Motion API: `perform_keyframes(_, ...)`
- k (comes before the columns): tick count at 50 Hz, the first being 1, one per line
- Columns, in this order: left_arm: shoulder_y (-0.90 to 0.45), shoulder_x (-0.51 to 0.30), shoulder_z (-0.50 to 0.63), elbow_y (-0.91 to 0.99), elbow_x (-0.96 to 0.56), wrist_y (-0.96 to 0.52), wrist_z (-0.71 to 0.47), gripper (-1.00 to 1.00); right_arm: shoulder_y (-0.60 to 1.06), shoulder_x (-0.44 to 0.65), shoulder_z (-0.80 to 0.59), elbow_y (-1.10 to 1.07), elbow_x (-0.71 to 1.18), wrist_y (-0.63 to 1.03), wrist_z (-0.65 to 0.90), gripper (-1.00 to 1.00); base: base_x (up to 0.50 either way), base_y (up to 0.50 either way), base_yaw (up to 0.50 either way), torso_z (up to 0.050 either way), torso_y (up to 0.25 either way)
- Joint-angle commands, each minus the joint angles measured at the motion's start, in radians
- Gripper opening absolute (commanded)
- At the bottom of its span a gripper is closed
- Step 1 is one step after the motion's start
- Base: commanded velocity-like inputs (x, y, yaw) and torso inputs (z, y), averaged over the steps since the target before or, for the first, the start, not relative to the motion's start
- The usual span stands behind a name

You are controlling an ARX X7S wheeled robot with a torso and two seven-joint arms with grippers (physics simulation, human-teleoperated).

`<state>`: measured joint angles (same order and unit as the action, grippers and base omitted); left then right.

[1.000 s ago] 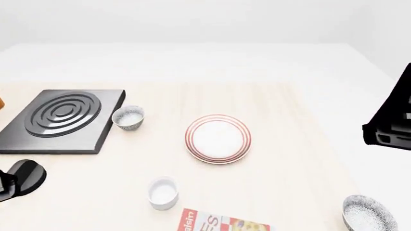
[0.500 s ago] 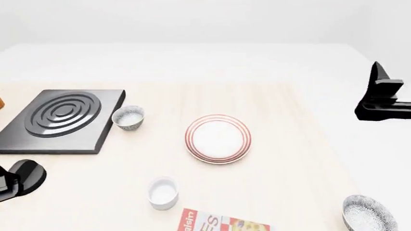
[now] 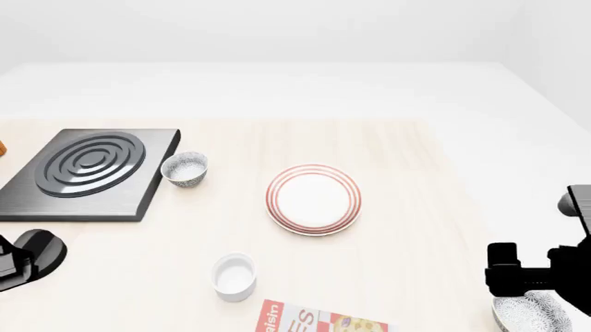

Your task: Pick the akita bowl next to the cookies box and place it on the plate.

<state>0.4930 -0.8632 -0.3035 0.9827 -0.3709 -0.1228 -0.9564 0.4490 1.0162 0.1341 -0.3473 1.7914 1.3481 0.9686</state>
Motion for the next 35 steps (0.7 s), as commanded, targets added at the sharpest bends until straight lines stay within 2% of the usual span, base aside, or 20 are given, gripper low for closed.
perform_keyframes(1, 0.005, 0.0, -0.005, 0.002, 0.0, 0.002, -0.001, 1.0, -0.095, 0.039, -0.035, 0.107, 0.103, 0.047, 0.029, 1.0, 0.0, 0.0, 0.0, 0.0, 0.0)
perform_keyframes(15, 0.0, -0.003, -0.006, -0.002, -0.007, -0.004, -0.002, 1.0, -0.183, 0.005, -0.027, 0.171, 0.056, 0.029, -0.052, 1.0, 0.0, 0.0, 0.0, 0.0, 0.0)
perform_keyframes(35, -0.002, -0.004, 0.005, -0.003, -0.003, 0.0, -0.002, 1.0, -0.164, -0.001, -0.025, 0.162, 0.054, 0.006, -0.102, 1.0, 0.0, 0.0, 0.0, 0.0, 0.0)
